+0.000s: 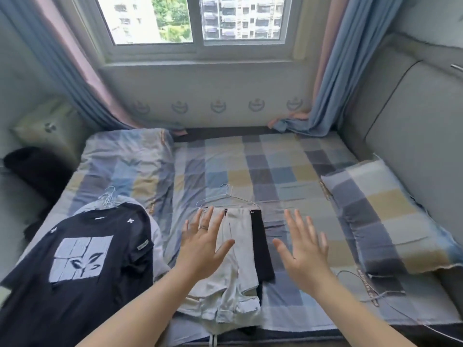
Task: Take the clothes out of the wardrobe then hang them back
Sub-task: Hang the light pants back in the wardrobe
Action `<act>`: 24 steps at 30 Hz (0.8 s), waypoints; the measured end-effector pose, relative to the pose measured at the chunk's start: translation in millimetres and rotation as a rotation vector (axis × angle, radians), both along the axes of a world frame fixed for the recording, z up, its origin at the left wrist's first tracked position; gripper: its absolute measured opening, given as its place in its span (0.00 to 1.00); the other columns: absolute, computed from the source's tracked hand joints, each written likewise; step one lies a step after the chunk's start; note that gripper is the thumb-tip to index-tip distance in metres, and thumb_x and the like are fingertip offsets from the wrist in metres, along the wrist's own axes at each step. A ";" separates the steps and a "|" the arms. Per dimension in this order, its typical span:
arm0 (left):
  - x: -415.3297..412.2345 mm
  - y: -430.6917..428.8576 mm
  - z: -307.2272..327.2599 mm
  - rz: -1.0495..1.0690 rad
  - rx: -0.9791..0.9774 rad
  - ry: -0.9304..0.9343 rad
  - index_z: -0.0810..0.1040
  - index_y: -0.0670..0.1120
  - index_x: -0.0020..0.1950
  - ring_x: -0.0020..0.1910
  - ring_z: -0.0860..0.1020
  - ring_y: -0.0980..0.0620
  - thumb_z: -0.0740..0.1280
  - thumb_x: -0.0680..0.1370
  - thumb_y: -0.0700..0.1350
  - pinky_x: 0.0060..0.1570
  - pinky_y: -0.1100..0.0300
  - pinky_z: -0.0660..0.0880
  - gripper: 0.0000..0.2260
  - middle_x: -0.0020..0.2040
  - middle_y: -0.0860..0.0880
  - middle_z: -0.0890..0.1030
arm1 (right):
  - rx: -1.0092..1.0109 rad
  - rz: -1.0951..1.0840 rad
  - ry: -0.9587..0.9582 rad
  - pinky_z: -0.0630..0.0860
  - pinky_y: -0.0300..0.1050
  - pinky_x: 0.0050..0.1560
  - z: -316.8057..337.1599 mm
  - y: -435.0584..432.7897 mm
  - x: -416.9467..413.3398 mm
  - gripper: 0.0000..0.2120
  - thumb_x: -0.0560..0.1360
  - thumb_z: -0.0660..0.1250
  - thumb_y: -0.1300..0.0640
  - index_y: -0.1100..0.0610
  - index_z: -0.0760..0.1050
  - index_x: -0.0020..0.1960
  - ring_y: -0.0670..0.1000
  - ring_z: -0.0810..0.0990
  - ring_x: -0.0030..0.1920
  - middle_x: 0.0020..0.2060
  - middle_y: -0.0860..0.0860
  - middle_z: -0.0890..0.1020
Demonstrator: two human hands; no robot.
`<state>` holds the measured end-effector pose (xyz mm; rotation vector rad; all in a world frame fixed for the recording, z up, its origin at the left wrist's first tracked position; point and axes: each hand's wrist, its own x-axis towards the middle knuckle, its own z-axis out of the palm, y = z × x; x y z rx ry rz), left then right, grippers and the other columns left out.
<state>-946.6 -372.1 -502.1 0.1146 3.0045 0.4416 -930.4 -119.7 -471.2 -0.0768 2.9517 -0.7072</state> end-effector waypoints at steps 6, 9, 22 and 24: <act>-52.5 -22.7 -34.0 0.175 0.020 -0.153 0.45 0.57 0.82 0.80 0.37 0.50 0.50 0.81 0.67 0.77 0.45 0.40 0.33 0.83 0.54 0.42 | 0.020 0.088 -0.184 0.36 0.60 0.76 -42.3 -8.9 -81.6 0.34 0.76 0.41 0.31 0.39 0.36 0.78 0.47 0.35 0.78 0.79 0.41 0.39; -74.2 -38.2 -59.3 0.235 0.059 -0.201 0.48 0.57 0.82 0.81 0.41 0.50 0.52 0.81 0.66 0.78 0.46 0.44 0.32 0.83 0.53 0.47 | 0.014 0.101 -0.257 0.36 0.59 0.76 -63.6 -19.2 -114.9 0.31 0.80 0.48 0.36 0.39 0.38 0.79 0.47 0.36 0.78 0.79 0.41 0.41; -203.6 -125.2 -304.7 0.299 0.230 -0.505 0.53 0.56 0.81 0.80 0.50 0.51 0.57 0.80 0.64 0.77 0.48 0.54 0.32 0.82 0.53 0.54 | 0.099 -0.008 -0.494 0.41 0.55 0.77 -303.7 -68.4 -237.0 0.30 0.81 0.48 0.37 0.39 0.39 0.78 0.46 0.40 0.79 0.79 0.41 0.43; -227.4 -135.6 -356.6 0.332 0.270 -0.514 0.55 0.54 0.81 0.80 0.52 0.50 0.58 0.79 0.66 0.77 0.46 0.55 0.34 0.81 0.52 0.56 | 0.131 -0.018 -0.508 0.42 0.56 0.76 -355.5 -72.0 -261.5 0.31 0.80 0.49 0.38 0.40 0.40 0.79 0.47 0.41 0.79 0.79 0.42 0.44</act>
